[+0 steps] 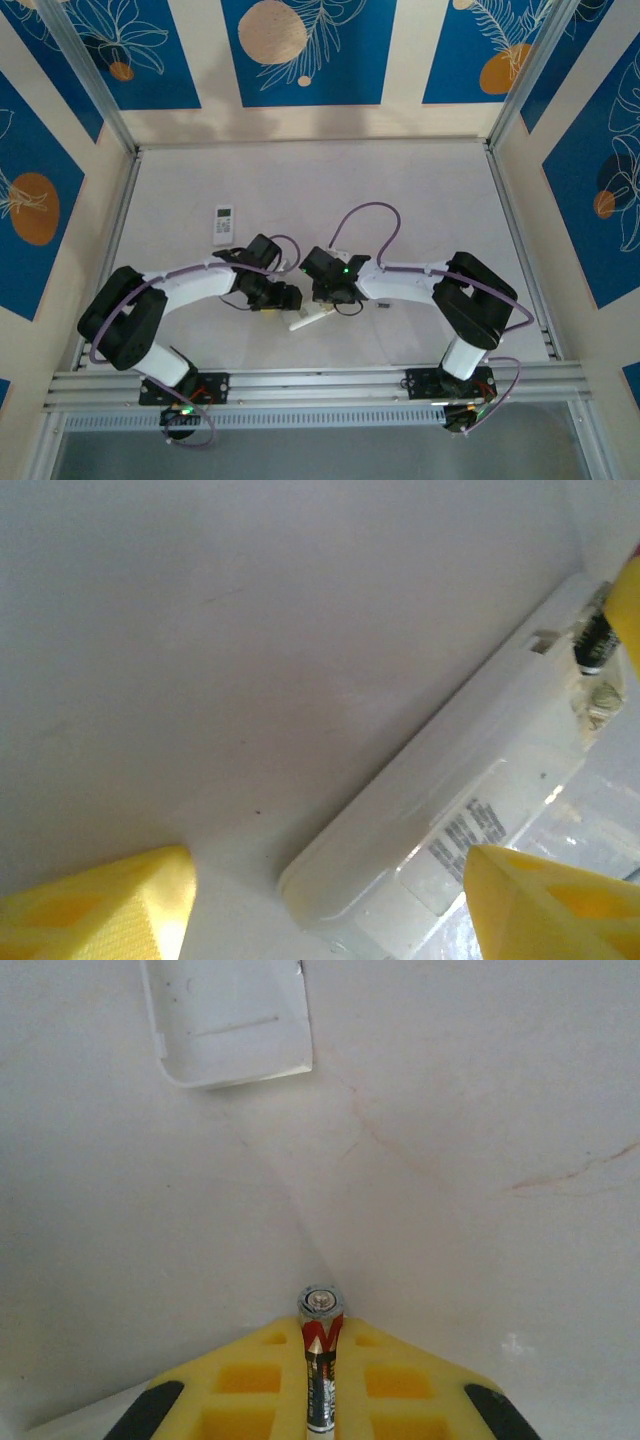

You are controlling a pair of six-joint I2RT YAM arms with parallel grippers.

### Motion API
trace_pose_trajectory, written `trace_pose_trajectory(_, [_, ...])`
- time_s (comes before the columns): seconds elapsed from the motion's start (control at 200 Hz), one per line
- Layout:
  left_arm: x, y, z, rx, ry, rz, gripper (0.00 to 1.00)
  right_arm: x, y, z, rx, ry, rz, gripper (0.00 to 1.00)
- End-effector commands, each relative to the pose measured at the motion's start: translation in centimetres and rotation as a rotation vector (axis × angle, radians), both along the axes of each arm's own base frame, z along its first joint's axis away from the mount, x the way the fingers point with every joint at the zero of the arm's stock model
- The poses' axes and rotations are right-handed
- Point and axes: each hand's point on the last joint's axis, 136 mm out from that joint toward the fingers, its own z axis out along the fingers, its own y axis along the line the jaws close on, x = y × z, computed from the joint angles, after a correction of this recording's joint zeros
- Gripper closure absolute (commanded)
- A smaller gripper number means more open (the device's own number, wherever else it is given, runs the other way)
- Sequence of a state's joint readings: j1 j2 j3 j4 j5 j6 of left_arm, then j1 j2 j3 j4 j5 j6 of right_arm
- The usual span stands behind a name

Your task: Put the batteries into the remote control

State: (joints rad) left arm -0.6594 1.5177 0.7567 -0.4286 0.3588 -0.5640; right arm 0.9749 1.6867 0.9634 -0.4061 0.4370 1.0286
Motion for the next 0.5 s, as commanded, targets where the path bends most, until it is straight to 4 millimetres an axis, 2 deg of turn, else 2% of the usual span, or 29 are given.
trace_pose_trajectory(0.0, [-1.0, -0.3, -0.4, -0.023, 0.046, 0.015, 0.28, -0.5, 0.3, -0.4, -0.006, 0.027, 0.041, 0.89])
trace_pose_trajectory(0.11, [-0.6, -0.5, 0.2, -0.039, 0.014, 0.018, 0.28, -0.7, 0.1, 0.1, -0.008, 0.025, 0.055, 0.89])
trace_pose_trajectory(0.205, [0.0, 0.3, 0.8, -0.005, -0.036, 0.043, 0.24, -1.1, -0.5, 0.2, -0.022, 0.029, 0.06, 0.89])
trace_pose_trajectory(0.295, [0.2, 0.5, 1.9, -0.026, -0.069, 0.083, 0.23, -1.2, -0.3, 0.9, -0.01, 0.011, 0.102, 0.89])
trace_pose_trajectory(0.39, [0.1, 0.7, 3.1, -0.077, -0.079, 0.167, 0.25, -1.0, 0.4, 2.1, 0.016, -0.013, 0.157, 0.89])
trace_pose_trajectory(0.495, [-0.7, 1.4, 3.6, -0.084, -0.063, 0.258, 0.3, -0.7, 0.1, 2.8, 0.008, -0.027, 0.176, 0.89])
